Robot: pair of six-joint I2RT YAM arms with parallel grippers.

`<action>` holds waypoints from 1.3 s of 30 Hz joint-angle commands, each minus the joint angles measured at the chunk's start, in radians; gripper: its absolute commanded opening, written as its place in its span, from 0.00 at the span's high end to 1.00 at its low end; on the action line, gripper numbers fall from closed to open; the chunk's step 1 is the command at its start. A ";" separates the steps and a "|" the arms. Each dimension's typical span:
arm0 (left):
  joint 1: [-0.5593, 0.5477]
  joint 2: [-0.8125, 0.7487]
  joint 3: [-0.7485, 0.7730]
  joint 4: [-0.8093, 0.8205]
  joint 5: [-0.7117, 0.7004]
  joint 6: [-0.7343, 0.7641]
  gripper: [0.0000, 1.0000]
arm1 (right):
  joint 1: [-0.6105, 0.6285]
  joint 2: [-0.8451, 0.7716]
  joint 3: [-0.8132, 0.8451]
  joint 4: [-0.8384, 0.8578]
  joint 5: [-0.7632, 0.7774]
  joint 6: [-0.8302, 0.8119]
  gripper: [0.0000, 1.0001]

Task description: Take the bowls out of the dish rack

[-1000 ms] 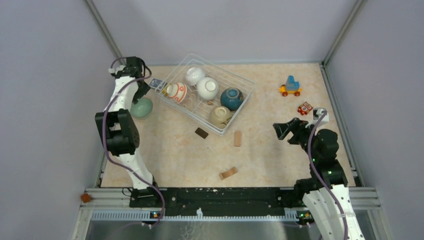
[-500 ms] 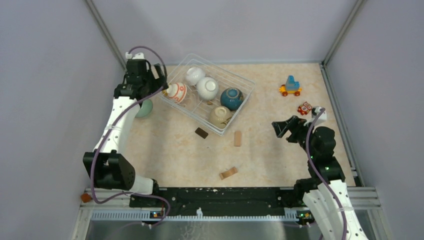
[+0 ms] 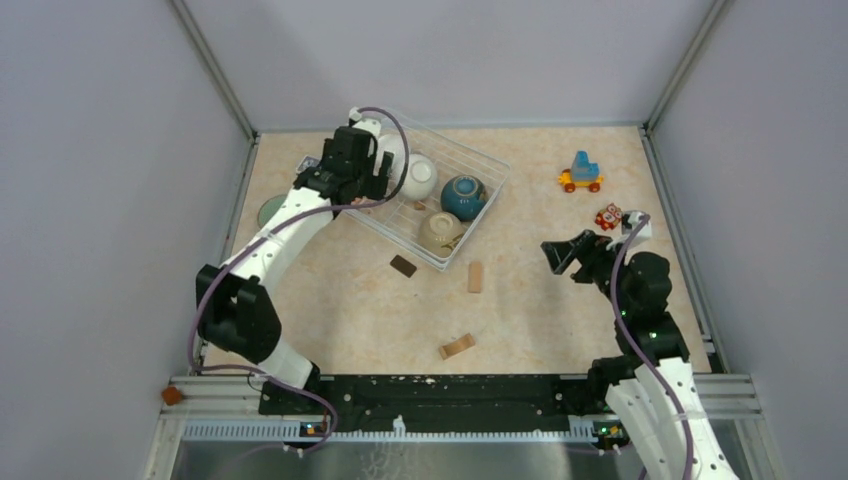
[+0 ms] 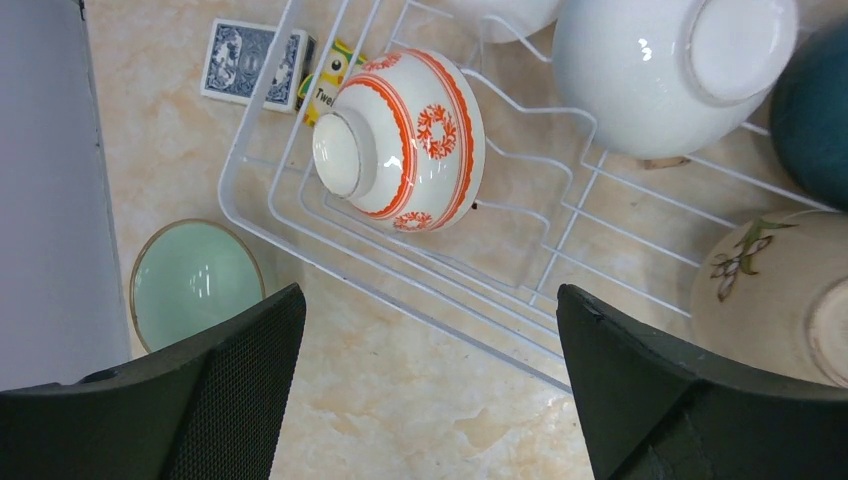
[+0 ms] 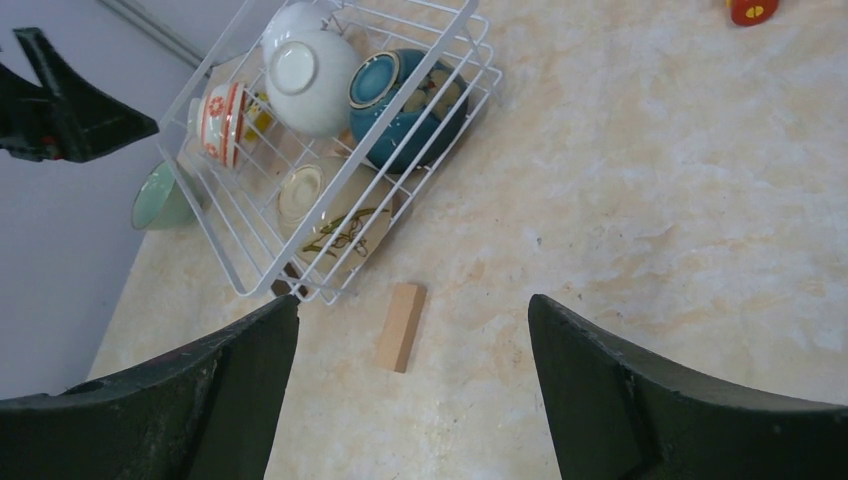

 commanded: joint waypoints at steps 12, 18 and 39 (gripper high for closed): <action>-0.014 0.179 0.107 0.053 -0.166 0.014 0.01 | 0.217 0.207 0.028 0.161 0.026 -0.015 0.16; -0.013 0.274 0.158 0.069 -0.213 0.024 0.01 | 0.302 0.251 0.040 0.174 0.085 -0.027 0.16; -0.012 0.448 0.246 0.044 -0.343 0.013 0.01 | 0.302 0.171 0.016 0.162 0.107 -0.046 0.16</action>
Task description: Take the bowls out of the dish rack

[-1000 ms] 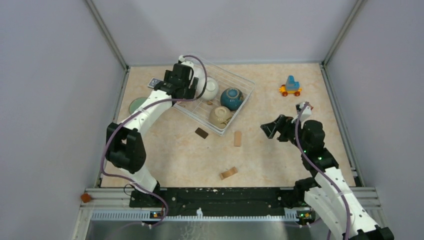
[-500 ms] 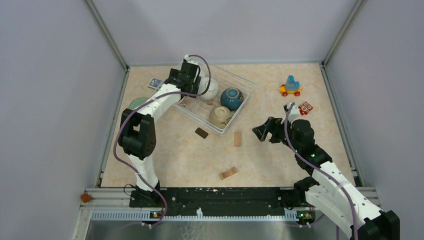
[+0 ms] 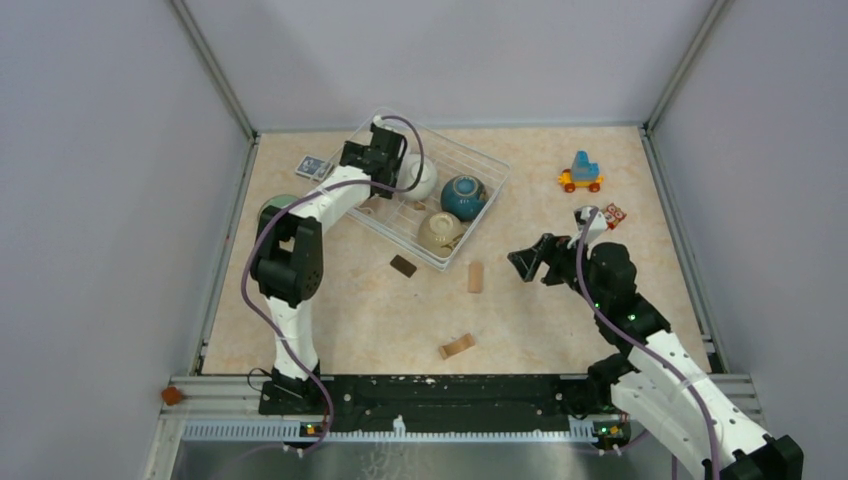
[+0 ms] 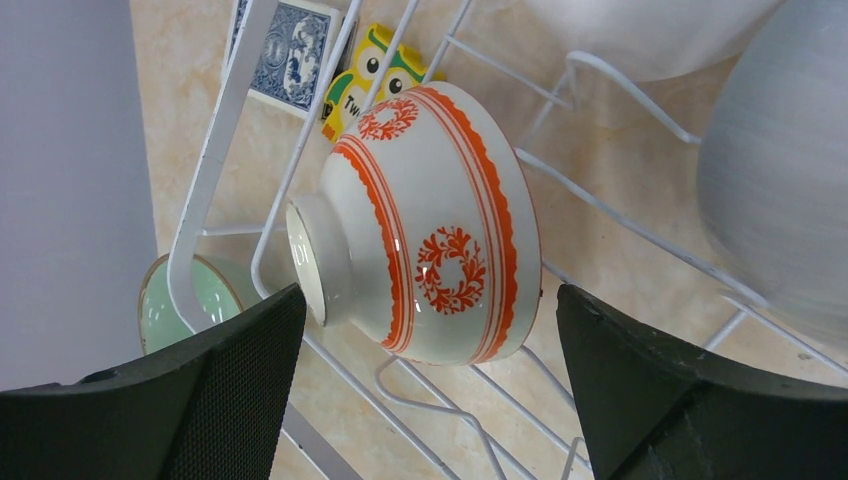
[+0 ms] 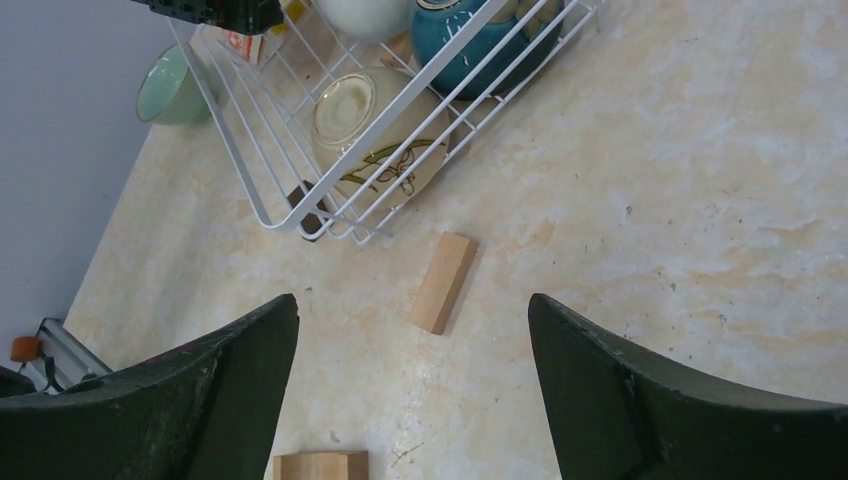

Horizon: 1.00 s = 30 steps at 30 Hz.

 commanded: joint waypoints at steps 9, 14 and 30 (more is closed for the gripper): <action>0.019 -0.003 0.047 -0.002 -0.017 -0.060 0.10 | 0.008 -0.018 0.019 0.026 0.019 -0.017 0.16; 0.024 0.013 0.073 -0.027 -0.028 -0.068 0.24 | 0.008 -0.036 0.023 0.007 0.022 -0.019 0.16; 0.032 -0.090 0.059 -0.001 -0.052 -0.072 0.02 | 0.009 -0.060 0.023 -0.010 0.043 -0.033 0.16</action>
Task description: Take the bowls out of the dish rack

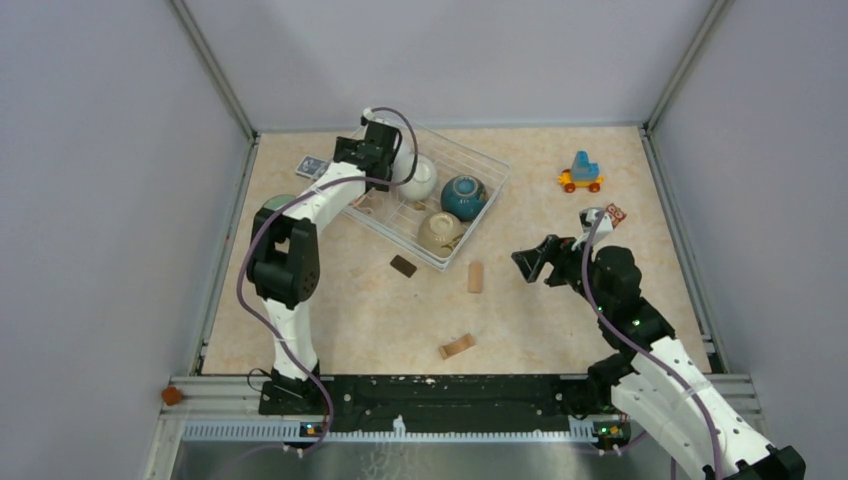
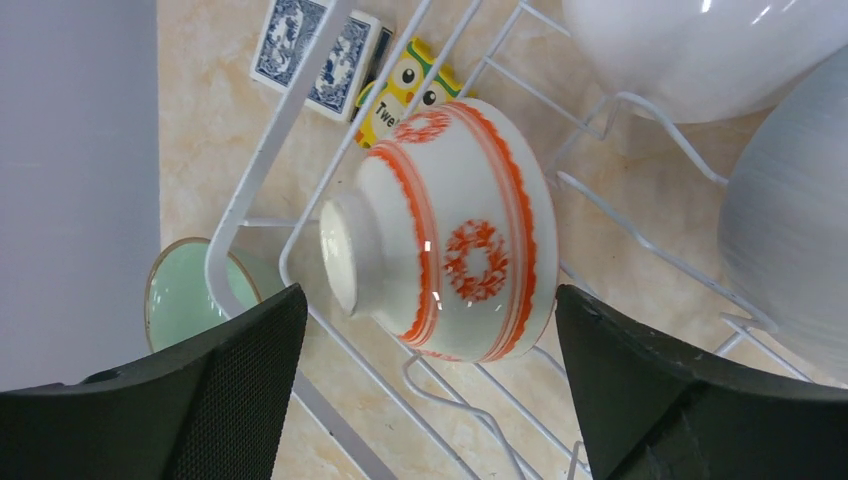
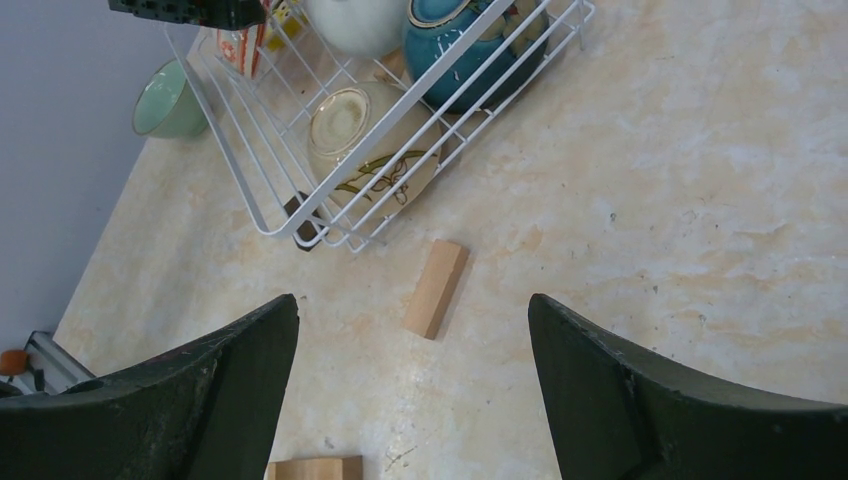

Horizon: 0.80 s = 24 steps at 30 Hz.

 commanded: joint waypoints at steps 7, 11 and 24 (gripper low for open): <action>0.033 -0.045 0.026 0.011 0.063 -0.013 0.01 | 0.008 0.000 0.022 0.015 0.047 0.001 0.16; 0.034 -0.023 0.035 0.006 0.068 -0.006 0.01 | 0.008 0.007 0.024 0.030 0.057 0.007 0.16; 0.034 0.024 0.060 -0.038 0.093 0.046 0.01 | 0.033 0.083 0.017 0.108 -0.081 0.010 0.16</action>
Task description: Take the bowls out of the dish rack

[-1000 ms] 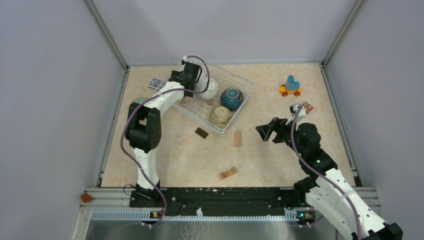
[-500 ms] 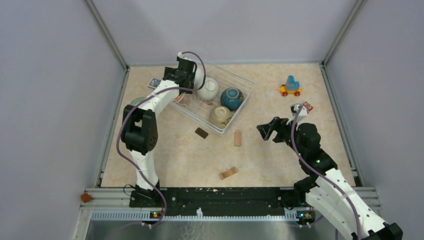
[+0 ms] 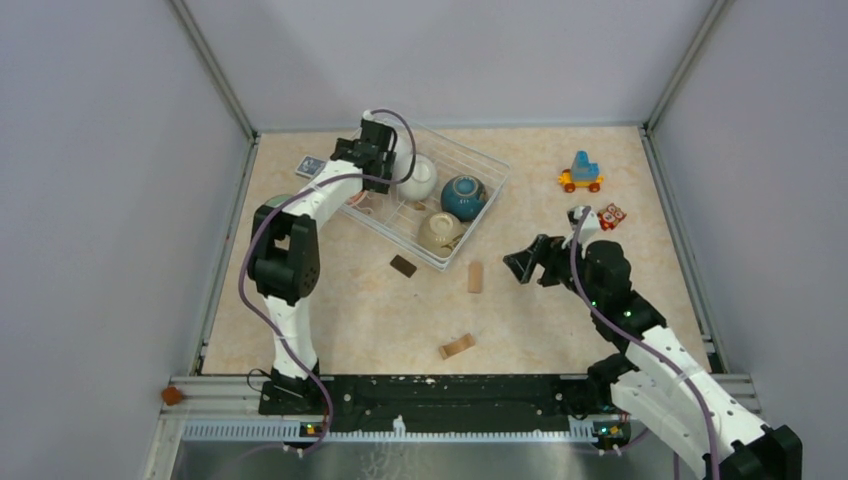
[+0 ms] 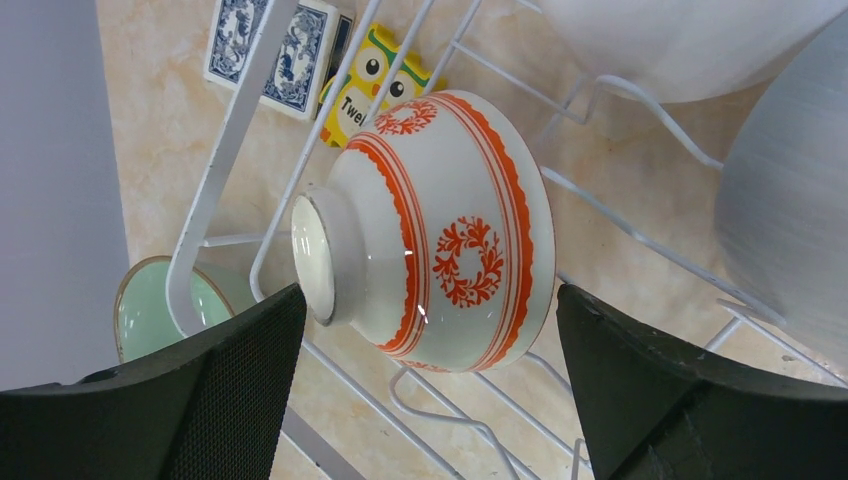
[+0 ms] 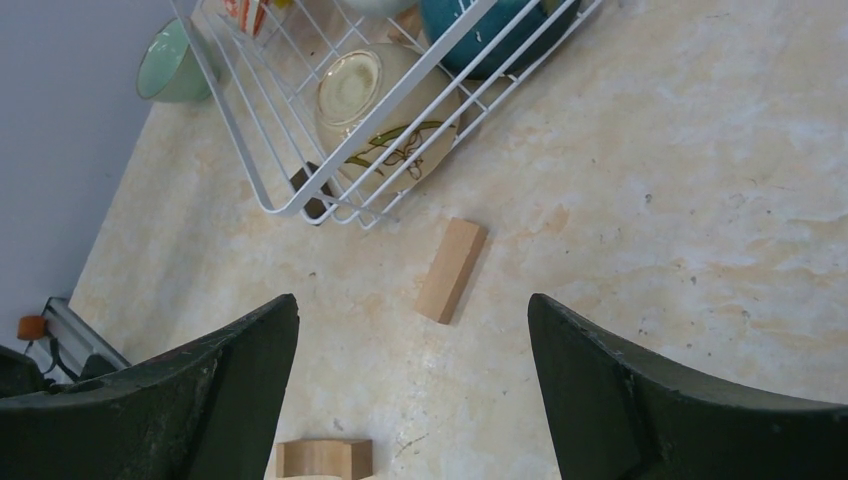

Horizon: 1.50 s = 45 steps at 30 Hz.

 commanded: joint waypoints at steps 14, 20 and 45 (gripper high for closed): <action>0.005 0.059 0.083 -0.049 -0.094 0.024 0.19 | 0.035 -0.061 0.009 0.029 0.037 -0.044 0.16; 0.004 0.009 0.091 -0.033 -0.126 0.052 0.36 | 0.035 -0.123 0.005 0.010 0.145 -0.032 0.16; 0.005 -0.197 0.086 -0.023 0.090 -0.009 0.43 | 0.035 -0.215 0.008 -0.081 0.419 0.035 0.16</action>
